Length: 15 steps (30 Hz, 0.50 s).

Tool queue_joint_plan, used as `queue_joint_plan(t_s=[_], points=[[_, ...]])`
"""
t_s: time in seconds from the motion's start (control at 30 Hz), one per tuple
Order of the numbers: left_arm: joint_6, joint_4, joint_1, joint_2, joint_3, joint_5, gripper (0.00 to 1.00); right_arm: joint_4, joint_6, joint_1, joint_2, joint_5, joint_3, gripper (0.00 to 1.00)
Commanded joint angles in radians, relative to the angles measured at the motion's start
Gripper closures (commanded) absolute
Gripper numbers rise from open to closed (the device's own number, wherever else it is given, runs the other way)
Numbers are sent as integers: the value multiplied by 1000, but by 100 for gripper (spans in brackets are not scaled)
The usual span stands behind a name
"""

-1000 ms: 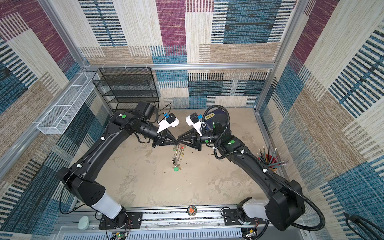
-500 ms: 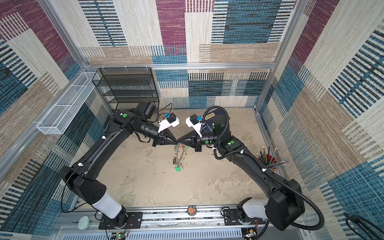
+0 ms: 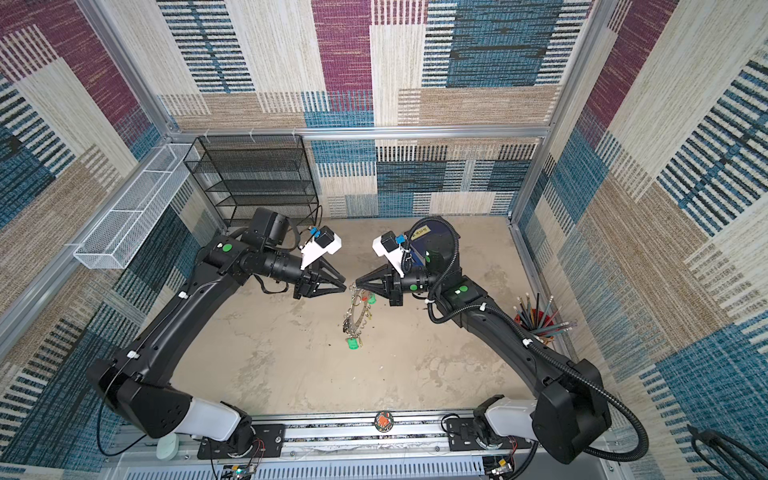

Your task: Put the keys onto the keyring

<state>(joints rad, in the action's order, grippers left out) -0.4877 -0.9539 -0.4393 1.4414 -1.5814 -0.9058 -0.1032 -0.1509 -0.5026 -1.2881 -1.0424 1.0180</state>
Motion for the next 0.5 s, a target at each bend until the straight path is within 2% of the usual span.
queue_joint_plan(t_s=[0.0,0.07,0.3,0.47], points=[[125,187,23,-78,100,-12,58,-131,-62,-1,2,-46,-5,100],[165,246,29,-121,163,0,53,-183,-96,-1,-3,-73,-16,100],[323,441,28,-165,279,-64,51,-303,-178,-1,-19,-120,-39,100],[324,438,28,-134,270,-89,51,-319,-192,-1,-20,-132,-41,100]])
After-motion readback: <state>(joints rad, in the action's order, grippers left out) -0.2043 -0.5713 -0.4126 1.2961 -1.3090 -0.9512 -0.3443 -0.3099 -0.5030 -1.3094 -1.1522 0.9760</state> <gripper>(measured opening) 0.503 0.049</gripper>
